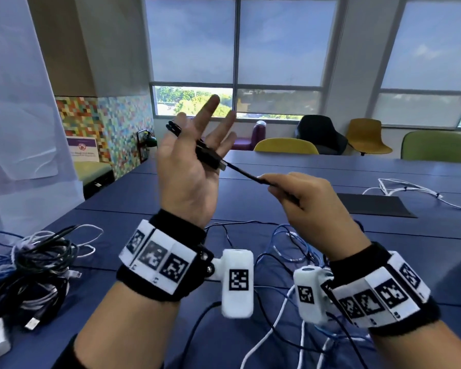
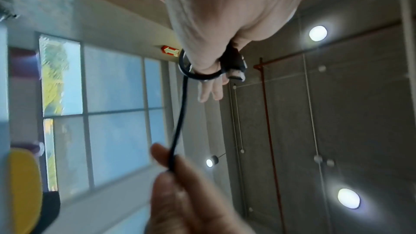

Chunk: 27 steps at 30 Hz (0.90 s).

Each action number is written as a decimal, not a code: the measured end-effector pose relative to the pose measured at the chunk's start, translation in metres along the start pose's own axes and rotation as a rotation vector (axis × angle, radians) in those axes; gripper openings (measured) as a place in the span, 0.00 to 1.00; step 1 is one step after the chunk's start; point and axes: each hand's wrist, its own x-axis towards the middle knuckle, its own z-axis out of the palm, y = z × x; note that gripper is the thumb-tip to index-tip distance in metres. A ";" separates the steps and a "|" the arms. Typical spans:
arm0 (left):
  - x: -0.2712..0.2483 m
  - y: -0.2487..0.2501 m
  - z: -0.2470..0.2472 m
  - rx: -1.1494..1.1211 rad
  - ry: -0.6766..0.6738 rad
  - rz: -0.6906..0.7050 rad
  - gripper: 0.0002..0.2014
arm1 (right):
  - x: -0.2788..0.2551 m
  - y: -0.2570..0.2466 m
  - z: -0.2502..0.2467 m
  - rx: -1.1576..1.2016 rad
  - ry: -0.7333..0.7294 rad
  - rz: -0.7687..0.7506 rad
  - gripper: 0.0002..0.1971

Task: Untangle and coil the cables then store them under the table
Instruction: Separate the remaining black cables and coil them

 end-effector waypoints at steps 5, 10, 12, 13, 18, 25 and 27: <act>-0.004 -0.030 -0.012 0.473 -0.108 -0.006 0.13 | 0.000 -0.006 -0.008 -0.019 -0.074 0.000 0.08; -0.011 -0.037 -0.014 0.938 -0.431 -0.249 0.15 | 0.001 -0.015 -0.021 -0.031 -0.111 -0.105 0.07; -0.015 -0.036 -0.011 0.953 -0.517 -0.373 0.08 | 0.002 -0.018 -0.026 0.017 -0.142 -0.126 0.07; -0.016 -0.034 -0.010 0.916 -0.551 -0.442 0.07 | 0.003 -0.017 -0.029 0.058 -0.141 -0.122 0.07; -0.017 -0.033 -0.019 0.814 -0.686 -0.639 0.15 | 0.003 -0.005 -0.050 0.209 -0.088 -0.013 0.10; -0.015 -0.021 -0.022 0.418 -0.724 -0.865 0.23 | 0.003 0.006 -0.063 0.298 -0.019 0.007 0.09; -0.012 -0.013 -0.023 0.255 -0.737 -0.889 0.26 | 0.002 0.013 -0.068 0.319 0.085 0.027 0.10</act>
